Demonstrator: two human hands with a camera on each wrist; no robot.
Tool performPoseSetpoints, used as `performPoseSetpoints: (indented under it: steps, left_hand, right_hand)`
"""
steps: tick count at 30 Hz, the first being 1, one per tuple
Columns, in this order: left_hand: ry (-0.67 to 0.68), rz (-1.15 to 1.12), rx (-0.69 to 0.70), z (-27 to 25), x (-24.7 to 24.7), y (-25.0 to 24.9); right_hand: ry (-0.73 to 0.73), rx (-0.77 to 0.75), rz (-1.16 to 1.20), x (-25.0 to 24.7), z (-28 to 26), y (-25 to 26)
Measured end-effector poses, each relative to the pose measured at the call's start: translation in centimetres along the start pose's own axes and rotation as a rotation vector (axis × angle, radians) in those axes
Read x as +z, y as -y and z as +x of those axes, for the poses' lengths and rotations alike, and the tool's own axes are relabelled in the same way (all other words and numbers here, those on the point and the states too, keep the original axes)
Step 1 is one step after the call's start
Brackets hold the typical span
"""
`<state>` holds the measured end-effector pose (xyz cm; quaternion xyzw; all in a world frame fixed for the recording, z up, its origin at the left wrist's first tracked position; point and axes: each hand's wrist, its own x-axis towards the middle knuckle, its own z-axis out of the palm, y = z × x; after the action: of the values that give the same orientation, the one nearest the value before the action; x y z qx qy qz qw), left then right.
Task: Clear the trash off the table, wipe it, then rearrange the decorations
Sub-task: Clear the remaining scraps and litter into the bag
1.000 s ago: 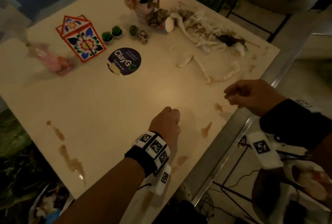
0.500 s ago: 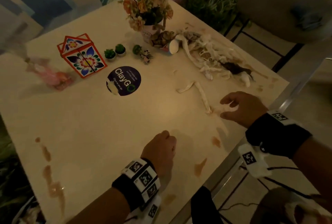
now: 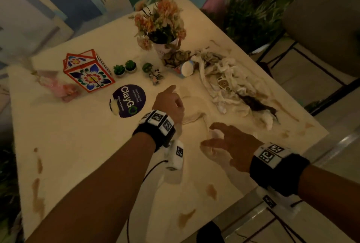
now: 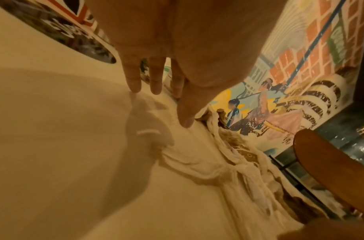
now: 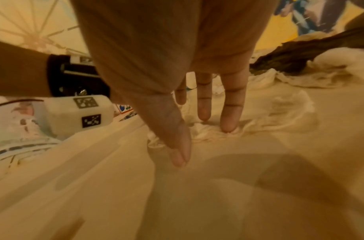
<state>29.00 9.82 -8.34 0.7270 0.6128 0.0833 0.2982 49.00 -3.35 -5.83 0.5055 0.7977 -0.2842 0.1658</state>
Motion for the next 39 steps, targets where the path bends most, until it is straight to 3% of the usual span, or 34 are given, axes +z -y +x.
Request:
performPoseSetpoints:
  steps: [7,13,19,26,29,32,35,39]
  left_hand:
    - [0.001,0.29,0.073,0.7,2.1,-3.2]
    - [-0.016,0.215,0.037,0.6,2.6,-3.5]
    - [-0.131,0.021,-0.044,2.2,1.5,-3.8]
    - [-0.398,0.097,0.074,7.6,-0.9,-4.5]
    - [-0.438,0.096,0.126,8.8,-1.0,-5.0]
    - [-0.312,0.127,0.128,9.4,-0.7,-5.2]
    - [-0.171,0.125,0.07,9.7,0.1,-4.8]
    - [-0.147,0.241,0.094,9.5,0.1,-5.0]
  right_hand:
    - [-0.055,-0.143,0.077,-0.1,2.8,-1.3]
    - [-0.115,-0.038,0.171,-1.2,2.6,-1.4]
    - [-0.505,0.133,0.576,-4.2,0.3,-3.5]
    - [-0.796,0.351,0.578,-7.1,0.9,-8.7]
    - [-0.791,0.407,0.506,-7.3,2.3,-10.1]
    - [-0.77,0.41,0.474,-7.3,3.5,-10.3]
    - [-0.618,0.405,0.427,-7.2,4.7,-10.1]
    - [-0.418,0.401,0.364,-6.4,5.8,-9.9]
